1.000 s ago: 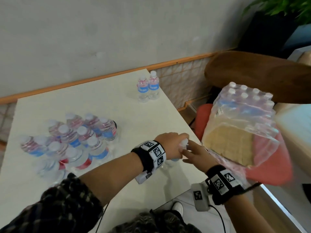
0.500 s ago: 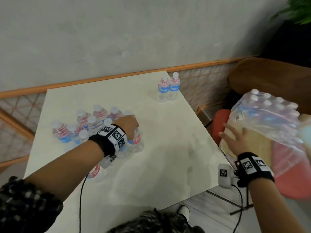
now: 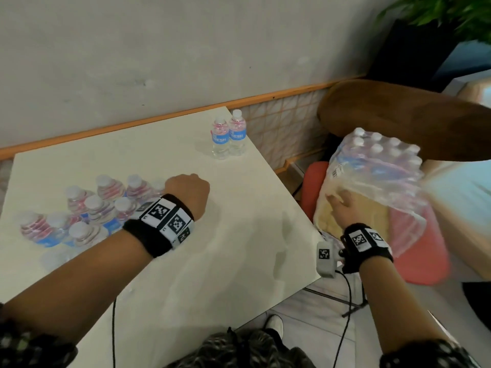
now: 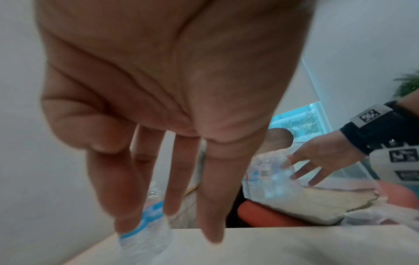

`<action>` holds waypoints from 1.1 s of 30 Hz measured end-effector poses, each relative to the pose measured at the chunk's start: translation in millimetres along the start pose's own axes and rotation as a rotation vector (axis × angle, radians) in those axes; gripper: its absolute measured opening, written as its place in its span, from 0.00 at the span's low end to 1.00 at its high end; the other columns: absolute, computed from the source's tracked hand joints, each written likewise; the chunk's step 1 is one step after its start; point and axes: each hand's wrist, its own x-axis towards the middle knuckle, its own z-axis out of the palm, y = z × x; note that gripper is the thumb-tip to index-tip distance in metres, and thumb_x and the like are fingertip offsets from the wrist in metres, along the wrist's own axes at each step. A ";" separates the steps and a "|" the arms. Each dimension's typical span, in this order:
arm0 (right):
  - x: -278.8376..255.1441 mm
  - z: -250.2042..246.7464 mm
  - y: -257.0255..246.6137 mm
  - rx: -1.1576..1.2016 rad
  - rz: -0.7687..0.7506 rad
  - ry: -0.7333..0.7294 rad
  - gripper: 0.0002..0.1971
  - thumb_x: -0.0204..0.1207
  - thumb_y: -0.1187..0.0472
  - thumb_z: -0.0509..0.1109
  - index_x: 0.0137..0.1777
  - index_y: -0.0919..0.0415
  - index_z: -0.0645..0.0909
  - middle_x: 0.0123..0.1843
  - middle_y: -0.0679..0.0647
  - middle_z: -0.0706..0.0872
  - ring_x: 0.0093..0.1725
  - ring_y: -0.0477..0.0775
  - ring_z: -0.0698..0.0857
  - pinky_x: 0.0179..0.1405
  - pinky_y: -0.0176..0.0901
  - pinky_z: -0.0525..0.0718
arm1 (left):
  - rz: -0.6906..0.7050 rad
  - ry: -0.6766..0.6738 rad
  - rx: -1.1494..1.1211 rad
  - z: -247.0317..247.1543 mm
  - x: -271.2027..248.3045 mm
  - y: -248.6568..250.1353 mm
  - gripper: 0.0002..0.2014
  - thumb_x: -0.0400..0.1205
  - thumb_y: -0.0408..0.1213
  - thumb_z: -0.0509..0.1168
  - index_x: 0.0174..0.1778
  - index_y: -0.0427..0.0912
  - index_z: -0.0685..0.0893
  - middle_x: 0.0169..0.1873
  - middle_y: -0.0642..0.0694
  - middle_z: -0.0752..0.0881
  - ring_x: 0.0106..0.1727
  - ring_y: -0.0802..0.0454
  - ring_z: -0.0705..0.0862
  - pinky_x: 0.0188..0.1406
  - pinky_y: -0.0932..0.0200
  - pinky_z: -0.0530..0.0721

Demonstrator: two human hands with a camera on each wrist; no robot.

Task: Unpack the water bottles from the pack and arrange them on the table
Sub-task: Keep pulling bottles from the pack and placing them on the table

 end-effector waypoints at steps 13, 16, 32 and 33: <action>15.9 -38.8 54.1 -0.024 0.179 -0.168 0.11 0.81 0.68 0.63 0.60 0.68 0.81 0.55 0.63 0.87 0.48 0.57 0.81 0.44 0.43 0.86 | 0.686 0.180 -0.266 -41.0 72.4 226.7 0.15 0.80 0.42 0.64 0.61 0.43 0.84 0.78 0.40 0.59 0.79 0.40 0.57 0.66 0.43 0.76; 48.2 -80.9 56.9 -0.080 0.256 -0.058 0.21 0.78 0.54 0.67 0.69 0.62 0.78 0.66 0.59 0.83 0.63 0.59 0.82 0.67 0.54 0.79 | 0.694 0.169 -0.281 -51.8 92.9 258.9 0.15 0.79 0.40 0.66 0.61 0.42 0.83 0.82 0.43 0.50 0.82 0.41 0.51 0.69 0.43 0.70; 148.8 -136.9 49.6 -0.673 0.211 -0.168 0.29 0.77 0.57 0.65 0.79 0.56 0.65 0.77 0.57 0.72 0.72 0.61 0.75 0.65 0.49 0.78 | 0.624 0.251 -0.333 -76.7 129.0 296.7 0.22 0.83 0.35 0.58 0.75 0.42 0.68 0.80 0.51 0.57 0.61 0.46 0.81 0.52 0.47 0.84; 157.4 -136.1 48.7 -0.548 0.225 -0.136 0.28 0.78 0.57 0.63 0.79 0.57 0.65 0.77 0.59 0.72 0.72 0.63 0.75 0.67 0.50 0.78 | 0.627 0.251 -0.331 -77.0 130.0 296.6 0.22 0.83 0.35 0.59 0.74 0.42 0.69 0.80 0.51 0.58 0.61 0.46 0.81 0.52 0.47 0.85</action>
